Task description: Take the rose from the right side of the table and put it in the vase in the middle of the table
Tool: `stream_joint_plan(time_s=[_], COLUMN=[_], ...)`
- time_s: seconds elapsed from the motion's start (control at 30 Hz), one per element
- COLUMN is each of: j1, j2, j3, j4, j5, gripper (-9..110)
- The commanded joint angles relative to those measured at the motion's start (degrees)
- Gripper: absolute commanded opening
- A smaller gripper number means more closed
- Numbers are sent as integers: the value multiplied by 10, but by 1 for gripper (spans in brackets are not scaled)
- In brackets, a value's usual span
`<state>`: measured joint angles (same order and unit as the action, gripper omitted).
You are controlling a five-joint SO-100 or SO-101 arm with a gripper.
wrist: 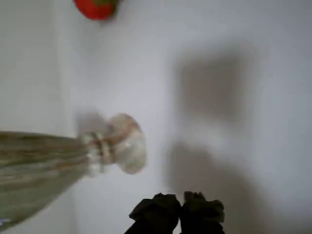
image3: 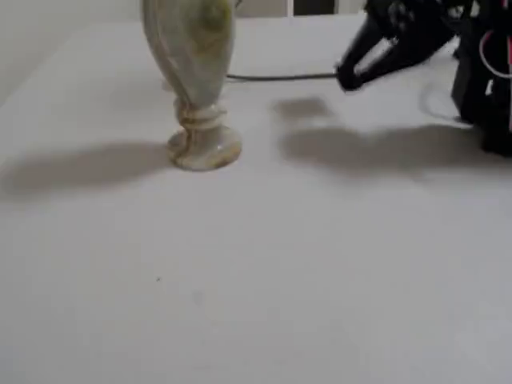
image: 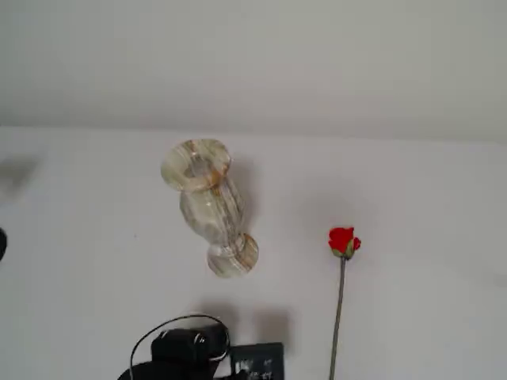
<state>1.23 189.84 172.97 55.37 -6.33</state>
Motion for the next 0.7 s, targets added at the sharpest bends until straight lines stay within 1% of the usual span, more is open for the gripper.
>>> stream_joint_plan(time_s=[0.0, 0.1, 0.2, 0.33, 0.47, 0.53, 0.6, 0.67], j1=[24, 35, 55, 85, 101, 104, 105, 105], j2=[-28, -113, -280, -517, -684, -747, -802, -847], j3=[-51, -98, -216, -417, -577, -633, -675, -704], j4=[-121, -189, -200, -146, -61, -37, -25, -18], j5=[11, 33, 100, 216, 335, 373, 404, 432], gripper=[11, 16, 18, 20, 21, 21, 24, 29])
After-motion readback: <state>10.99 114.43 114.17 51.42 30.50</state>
